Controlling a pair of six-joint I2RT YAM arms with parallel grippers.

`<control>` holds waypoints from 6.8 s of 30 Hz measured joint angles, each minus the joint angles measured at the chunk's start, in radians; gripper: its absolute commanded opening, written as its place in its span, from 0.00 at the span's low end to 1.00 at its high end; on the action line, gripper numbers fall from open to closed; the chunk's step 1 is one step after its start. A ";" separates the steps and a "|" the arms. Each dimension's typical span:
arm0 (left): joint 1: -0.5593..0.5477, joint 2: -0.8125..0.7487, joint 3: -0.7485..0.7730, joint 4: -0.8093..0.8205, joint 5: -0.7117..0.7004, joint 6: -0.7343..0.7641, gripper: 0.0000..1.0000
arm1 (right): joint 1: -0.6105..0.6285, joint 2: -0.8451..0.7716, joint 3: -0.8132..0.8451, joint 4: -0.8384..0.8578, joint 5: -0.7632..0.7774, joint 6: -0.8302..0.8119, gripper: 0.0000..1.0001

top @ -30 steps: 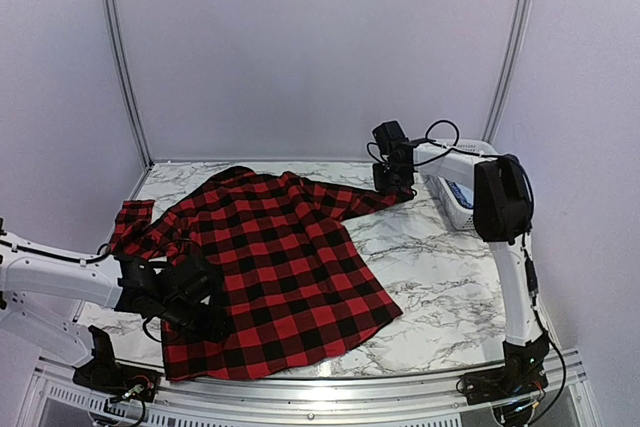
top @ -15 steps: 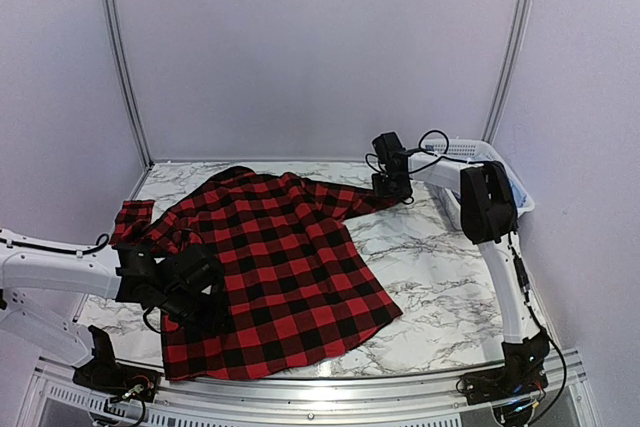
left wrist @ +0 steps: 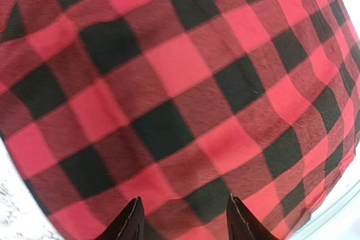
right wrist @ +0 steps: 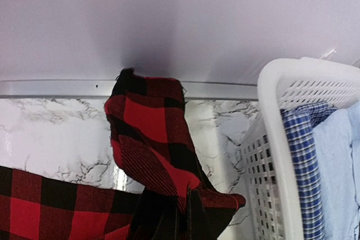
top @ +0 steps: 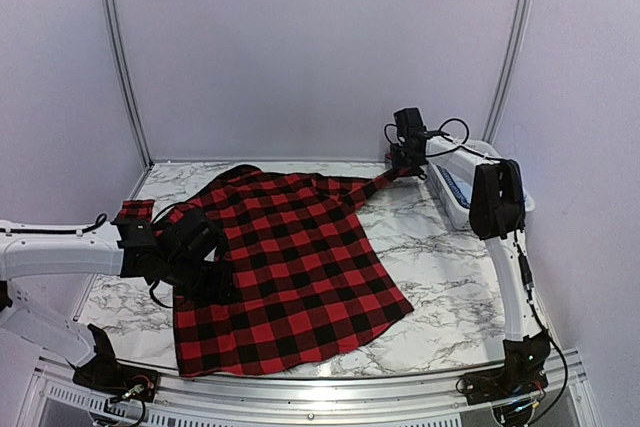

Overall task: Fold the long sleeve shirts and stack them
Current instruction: Flatten out the square-folded shirt at the center of the board, then pick up the sleeve from the center of the board, then place the sleeve at the center of the board, then pick up the sleeve from the center of the board.

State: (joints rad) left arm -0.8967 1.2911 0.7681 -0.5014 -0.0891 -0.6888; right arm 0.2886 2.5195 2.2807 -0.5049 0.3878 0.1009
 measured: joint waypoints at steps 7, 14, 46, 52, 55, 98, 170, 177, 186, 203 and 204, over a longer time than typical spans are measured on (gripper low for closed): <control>0.124 0.064 0.077 0.002 0.000 0.036 0.59 | -0.017 0.010 0.031 0.037 0.024 -0.049 0.23; 0.343 0.077 0.152 0.003 -0.058 0.053 0.62 | -0.011 0.000 0.041 0.025 -0.005 -0.042 0.60; 0.987 0.798 0.813 0.033 -0.277 0.111 0.59 | 0.455 -0.571 -0.738 0.154 -0.194 0.079 0.64; 1.007 0.911 0.963 0.024 -0.251 0.117 0.56 | 0.482 -0.615 -0.788 0.176 -0.193 0.087 0.63; 1.008 0.949 0.987 0.018 -0.241 0.113 0.54 | 0.488 -0.621 -0.807 0.176 -0.192 0.087 0.63; 0.978 1.056 1.069 -0.047 -0.287 0.179 0.05 | 0.497 -0.622 -0.829 0.183 -0.208 0.090 0.61; 0.490 -0.007 0.126 0.175 0.016 0.130 0.58 | 0.715 -0.135 -0.393 0.119 -0.282 0.211 0.58; 0.493 -0.008 0.126 0.175 0.021 0.127 0.58 | 0.724 -0.132 -0.376 0.085 -0.262 0.219 0.55; 0.526 -0.008 0.126 0.175 0.026 0.126 0.58 | 0.728 -0.073 -0.300 0.089 -0.312 0.222 0.43; 0.649 0.070 0.132 0.175 0.037 0.112 0.58 | 0.731 -0.085 -0.195 0.052 -0.311 0.216 0.00; 0.662 0.087 0.143 0.175 0.036 0.112 0.58 | 0.732 -0.099 -0.195 0.047 -0.306 0.212 0.00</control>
State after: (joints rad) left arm -0.2344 1.3777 0.9108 -0.3260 -0.0528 -0.5770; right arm 1.0206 2.4203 2.0857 -0.4576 0.0814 0.3130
